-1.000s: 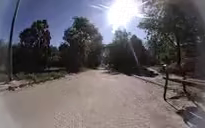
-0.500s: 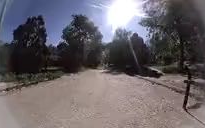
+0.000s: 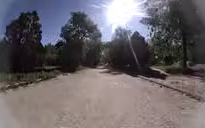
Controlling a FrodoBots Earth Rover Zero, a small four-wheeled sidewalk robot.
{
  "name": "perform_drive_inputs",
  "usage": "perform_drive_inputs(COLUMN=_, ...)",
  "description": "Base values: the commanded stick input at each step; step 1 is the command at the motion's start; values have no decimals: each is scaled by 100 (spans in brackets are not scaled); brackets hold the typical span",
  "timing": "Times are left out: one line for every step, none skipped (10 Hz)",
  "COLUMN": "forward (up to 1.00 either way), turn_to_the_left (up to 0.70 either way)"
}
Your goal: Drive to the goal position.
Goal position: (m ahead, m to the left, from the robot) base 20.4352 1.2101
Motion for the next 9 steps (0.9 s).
perform_drive_inputs(forward=100, turn_to_the_left=5)
perform_drive_inputs(forward=100, turn_to_the_left=5)
perform_drive_inputs(forward=100, turn_to_the_left=5)
perform_drive_inputs(forward=100, turn_to_the_left=5)
perform_drive_inputs(forward=100, turn_to_the_left=5)
perform_drive_inputs(forward=100, turn_to_the_left=5)
perform_drive_inputs(forward=100, turn_to_the_left=5)
perform_drive_inputs(forward=100, turn_to_the_left=5)
perform_drive_inputs(forward=100, turn_to_the_left=5)
